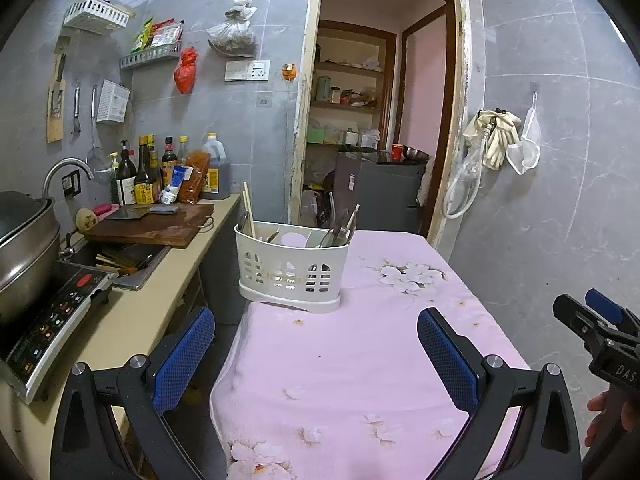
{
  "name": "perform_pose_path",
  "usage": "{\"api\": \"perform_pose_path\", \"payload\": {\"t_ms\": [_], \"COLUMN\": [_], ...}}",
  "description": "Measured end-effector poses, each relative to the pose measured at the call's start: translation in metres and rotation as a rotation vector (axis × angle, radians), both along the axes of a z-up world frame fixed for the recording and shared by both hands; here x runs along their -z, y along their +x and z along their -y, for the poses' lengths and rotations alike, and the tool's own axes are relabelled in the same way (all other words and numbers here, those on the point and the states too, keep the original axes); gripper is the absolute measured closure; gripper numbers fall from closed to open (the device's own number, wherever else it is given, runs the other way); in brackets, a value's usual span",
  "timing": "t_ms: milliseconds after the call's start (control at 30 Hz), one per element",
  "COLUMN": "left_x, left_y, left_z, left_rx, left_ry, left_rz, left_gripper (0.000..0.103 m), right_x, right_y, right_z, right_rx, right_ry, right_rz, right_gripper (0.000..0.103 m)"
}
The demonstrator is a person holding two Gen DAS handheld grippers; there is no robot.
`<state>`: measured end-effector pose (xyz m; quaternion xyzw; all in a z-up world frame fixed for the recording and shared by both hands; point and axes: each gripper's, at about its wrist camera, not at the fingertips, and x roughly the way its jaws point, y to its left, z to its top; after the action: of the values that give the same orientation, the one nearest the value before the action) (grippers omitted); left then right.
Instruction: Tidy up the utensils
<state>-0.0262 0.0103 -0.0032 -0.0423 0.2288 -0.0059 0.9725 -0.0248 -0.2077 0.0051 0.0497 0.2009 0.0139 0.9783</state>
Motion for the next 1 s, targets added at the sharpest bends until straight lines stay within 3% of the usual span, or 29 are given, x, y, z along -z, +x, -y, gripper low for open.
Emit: {"api": "perform_pose_path", "payload": {"t_ms": [1000], "left_x": [0.0021], "left_y": [-0.001], "left_z": [-0.0097], "left_rx": [-0.008], "left_ry": [-0.005], "left_rz": [0.004], "left_gripper": [0.001], "right_x": [0.0029], "right_y": [0.0051], "right_z": [-0.0078], "right_rx": [-0.015], "right_ry": [0.003], "right_rz": [-0.014], "right_gripper": [0.002]}}
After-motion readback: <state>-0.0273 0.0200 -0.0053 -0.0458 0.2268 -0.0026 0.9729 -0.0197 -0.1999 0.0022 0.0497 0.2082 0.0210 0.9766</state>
